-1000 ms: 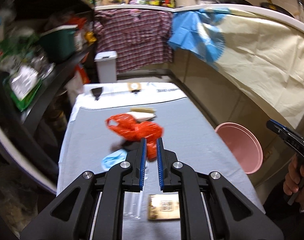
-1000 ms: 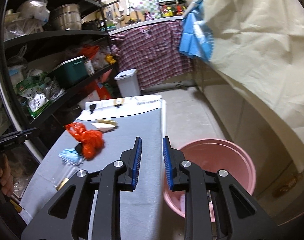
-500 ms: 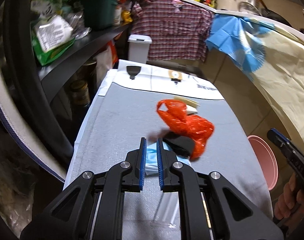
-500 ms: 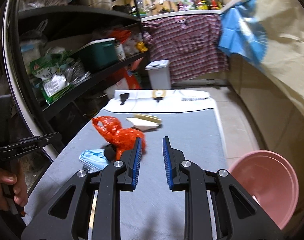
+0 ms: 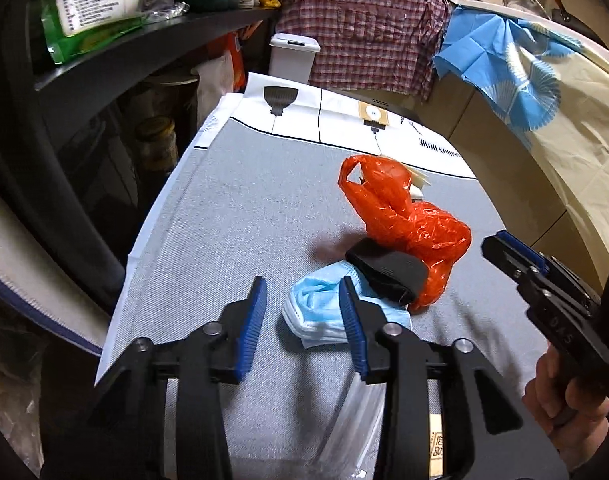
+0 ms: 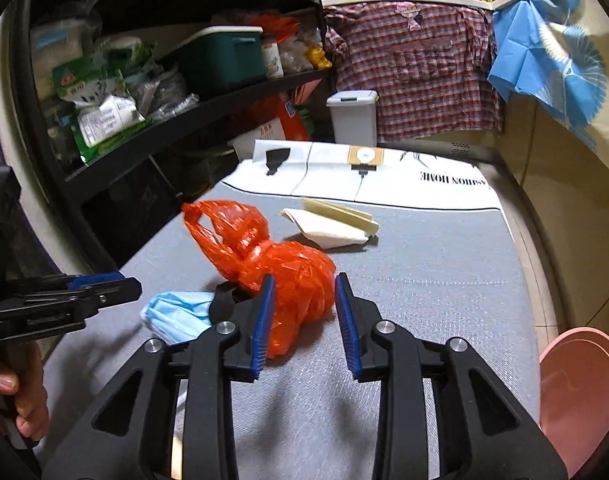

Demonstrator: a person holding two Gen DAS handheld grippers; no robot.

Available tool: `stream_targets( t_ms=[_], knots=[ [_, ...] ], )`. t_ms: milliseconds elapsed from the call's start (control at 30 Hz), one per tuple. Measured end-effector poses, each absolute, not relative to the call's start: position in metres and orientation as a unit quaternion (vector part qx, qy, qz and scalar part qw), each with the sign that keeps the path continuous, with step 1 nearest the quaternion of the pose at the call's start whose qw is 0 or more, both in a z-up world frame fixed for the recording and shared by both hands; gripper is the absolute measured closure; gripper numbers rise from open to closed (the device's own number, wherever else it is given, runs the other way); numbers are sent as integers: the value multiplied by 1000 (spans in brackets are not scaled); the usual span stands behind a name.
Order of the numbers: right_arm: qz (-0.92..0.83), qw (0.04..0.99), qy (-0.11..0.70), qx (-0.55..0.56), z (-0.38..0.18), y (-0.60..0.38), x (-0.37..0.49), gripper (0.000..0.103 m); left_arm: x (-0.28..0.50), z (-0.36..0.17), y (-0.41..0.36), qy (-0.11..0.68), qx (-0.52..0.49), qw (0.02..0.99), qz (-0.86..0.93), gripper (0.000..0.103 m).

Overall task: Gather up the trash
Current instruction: 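Grasp the blue face mask with the left tool while the right tool grasps the red plastic bag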

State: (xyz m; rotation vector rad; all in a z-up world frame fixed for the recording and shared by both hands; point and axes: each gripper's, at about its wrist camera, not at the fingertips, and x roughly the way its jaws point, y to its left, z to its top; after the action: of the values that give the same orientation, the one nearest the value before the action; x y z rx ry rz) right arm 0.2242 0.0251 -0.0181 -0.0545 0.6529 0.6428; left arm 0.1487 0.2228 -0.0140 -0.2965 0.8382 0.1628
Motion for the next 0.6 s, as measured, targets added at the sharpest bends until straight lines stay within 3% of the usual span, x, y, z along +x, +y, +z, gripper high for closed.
stream_targets(
  t_ms=[300, 367, 433, 600],
  knots=[
    [317, 891, 323, -35, -27, 35, 239, 69, 161, -34, 222, 435, -143, 886, 76, 65],
    [320, 889, 324, -40, -28, 38, 238, 74, 162, -37, 219, 440, -139, 884, 72, 65],
    [321, 888, 326, -49, -29, 42, 237, 87, 162, -38, 217, 443, -135, 884, 66, 65],
    [319, 892, 314, -61, -29, 44, 229, 93, 164, -37, 213, 448, -132, 882, 61, 71]
  ],
)
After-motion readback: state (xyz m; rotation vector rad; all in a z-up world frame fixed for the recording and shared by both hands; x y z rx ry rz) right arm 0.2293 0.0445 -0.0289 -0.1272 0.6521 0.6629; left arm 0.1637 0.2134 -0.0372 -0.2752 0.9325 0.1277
